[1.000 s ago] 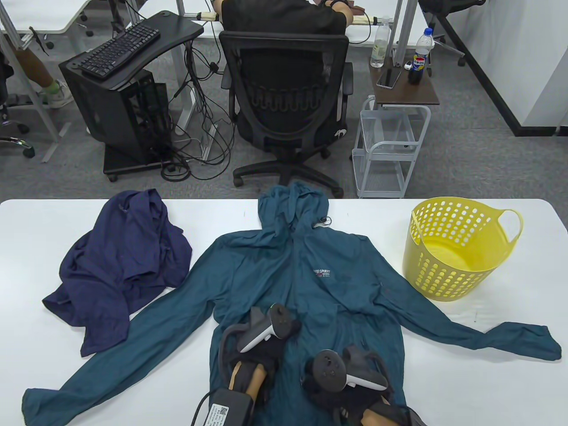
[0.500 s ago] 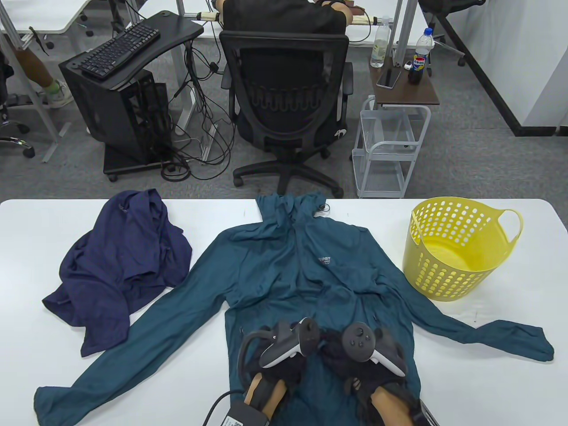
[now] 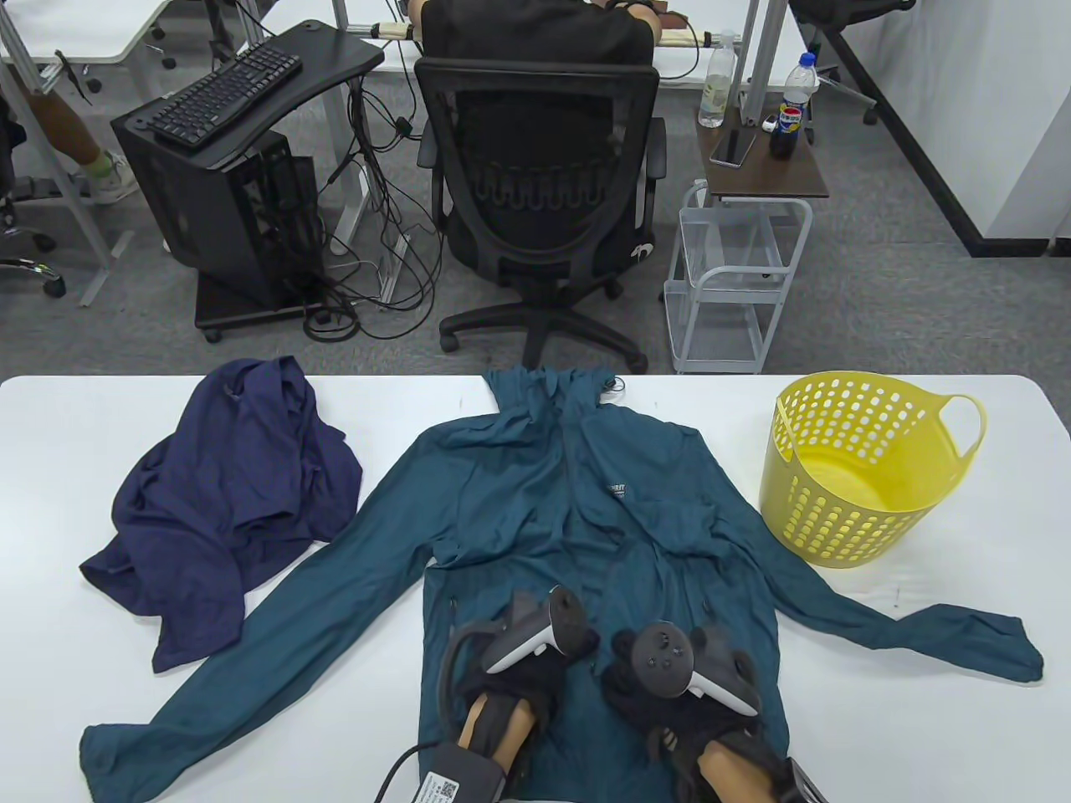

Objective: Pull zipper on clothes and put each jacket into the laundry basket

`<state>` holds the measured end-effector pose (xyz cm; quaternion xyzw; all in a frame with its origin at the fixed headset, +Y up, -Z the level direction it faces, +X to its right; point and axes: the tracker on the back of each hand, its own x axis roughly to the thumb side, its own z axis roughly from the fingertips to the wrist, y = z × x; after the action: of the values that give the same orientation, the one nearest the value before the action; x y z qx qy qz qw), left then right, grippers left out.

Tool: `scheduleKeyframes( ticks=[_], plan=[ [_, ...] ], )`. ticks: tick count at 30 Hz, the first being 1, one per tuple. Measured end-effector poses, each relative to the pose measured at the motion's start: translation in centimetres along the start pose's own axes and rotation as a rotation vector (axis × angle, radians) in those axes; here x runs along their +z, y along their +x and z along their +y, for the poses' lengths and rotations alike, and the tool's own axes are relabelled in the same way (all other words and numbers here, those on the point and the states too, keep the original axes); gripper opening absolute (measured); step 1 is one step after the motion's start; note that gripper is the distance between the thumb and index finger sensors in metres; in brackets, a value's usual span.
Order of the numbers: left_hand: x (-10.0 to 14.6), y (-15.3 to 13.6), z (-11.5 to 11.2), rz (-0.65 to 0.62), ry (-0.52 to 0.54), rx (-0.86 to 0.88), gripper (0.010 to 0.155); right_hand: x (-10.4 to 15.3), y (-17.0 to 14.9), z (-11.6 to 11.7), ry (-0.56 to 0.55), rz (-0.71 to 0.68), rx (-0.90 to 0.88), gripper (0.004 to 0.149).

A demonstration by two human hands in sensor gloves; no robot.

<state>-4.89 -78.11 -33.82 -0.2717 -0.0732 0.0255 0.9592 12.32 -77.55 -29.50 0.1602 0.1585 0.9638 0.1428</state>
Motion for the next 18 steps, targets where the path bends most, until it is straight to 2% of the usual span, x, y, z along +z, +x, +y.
scheduleKeyframes(
  ticks=[10,18],
  plan=[
    [-0.6,-2.4,0.2,0.064,0.037,0.012,0.055,1.2,3.7,0.6,-0.003,-0.127,0.096,0.044],
    [-1.0,-4.2,0.2,0.132,0.091,0.027,0.055,2.5,6.5,0.8,0.070,-0.265,0.092,0.044]
  ],
)
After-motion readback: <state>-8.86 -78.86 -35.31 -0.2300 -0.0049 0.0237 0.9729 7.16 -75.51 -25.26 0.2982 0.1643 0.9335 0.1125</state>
